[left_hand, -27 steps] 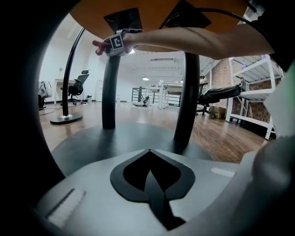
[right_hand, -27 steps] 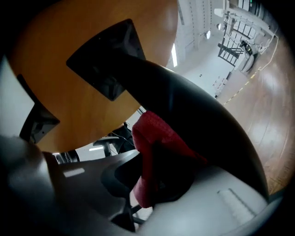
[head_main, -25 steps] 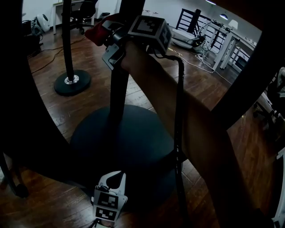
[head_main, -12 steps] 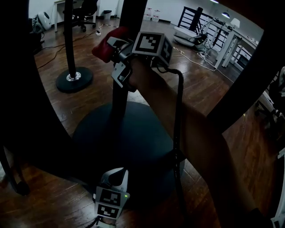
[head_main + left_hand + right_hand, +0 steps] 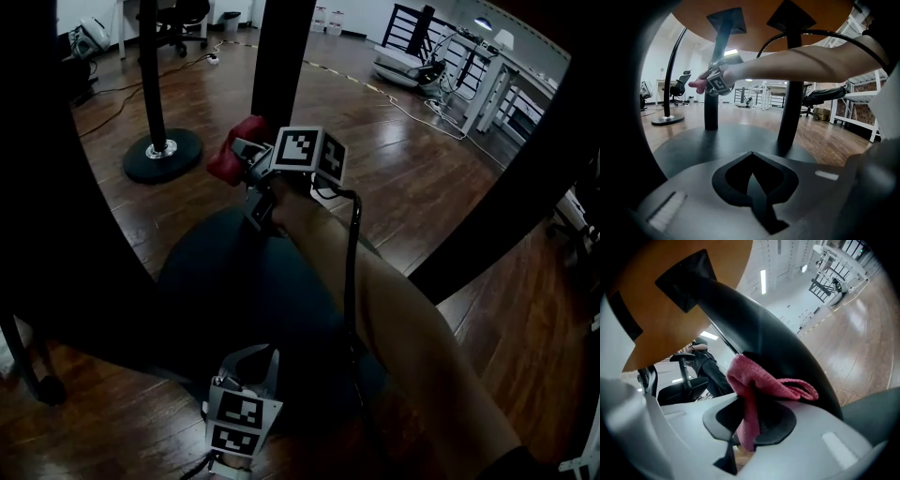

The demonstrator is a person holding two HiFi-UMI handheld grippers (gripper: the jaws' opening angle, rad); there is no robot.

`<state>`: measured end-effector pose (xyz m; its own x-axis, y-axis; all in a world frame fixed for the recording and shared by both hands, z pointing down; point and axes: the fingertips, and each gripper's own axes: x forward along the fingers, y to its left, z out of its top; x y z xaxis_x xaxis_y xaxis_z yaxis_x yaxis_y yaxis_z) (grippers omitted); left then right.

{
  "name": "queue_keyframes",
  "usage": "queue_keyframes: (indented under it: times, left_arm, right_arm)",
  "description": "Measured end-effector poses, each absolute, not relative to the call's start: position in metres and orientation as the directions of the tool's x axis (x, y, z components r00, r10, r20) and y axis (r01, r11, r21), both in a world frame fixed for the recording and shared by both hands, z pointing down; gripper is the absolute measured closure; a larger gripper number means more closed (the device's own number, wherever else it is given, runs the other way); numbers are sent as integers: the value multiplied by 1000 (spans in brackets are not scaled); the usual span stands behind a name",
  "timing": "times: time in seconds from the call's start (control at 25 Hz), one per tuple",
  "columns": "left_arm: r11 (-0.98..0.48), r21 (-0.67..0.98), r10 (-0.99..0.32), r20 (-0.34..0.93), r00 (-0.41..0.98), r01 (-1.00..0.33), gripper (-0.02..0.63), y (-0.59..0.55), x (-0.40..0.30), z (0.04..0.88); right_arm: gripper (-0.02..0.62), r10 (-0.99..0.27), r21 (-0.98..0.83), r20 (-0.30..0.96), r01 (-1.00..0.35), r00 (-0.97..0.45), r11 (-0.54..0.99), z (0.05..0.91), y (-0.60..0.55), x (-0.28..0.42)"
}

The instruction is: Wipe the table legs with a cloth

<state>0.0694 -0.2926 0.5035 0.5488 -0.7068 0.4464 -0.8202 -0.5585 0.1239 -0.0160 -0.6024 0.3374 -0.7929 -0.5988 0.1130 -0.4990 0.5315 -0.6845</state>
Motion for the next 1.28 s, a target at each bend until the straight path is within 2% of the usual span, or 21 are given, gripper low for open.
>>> queue_keyframes:
  times: [0.44,0.6,0.72,0.92,1.12,1.28]
  left_arm:
    - [-555,124,-701,463,543,-823,612,-292,68,509]
    - [-561,116,-693,476,542,-820,612,-291,70,515]
    - [-565,109,-686,488,539,-818,612,-289,71,519]
    - [-581,86,-671,513,536,-809,612,-283,76,519]
    - [-601,63,-657,530,536,-797,612,-269,83,513]
    - [-637,37,-632,547,549,-770,612,-250,90,510]
  right_arm:
    - [548,-579,-664,371,-643,-726,381,483,-586,32]
    - [549,-517,-600,514,-718,-684,353,530,-567,57]
    - [549,-446,-498,607,-752,-658,431,552,-539,68]
    - [549,-351,-380,677,-715,-647,587,555,-482,81]
    - [551,-238,-149,829,-610,-506,778,563,-402,110]
    - [551,-182,-87,880,-525,-439,847,565,-339,131]
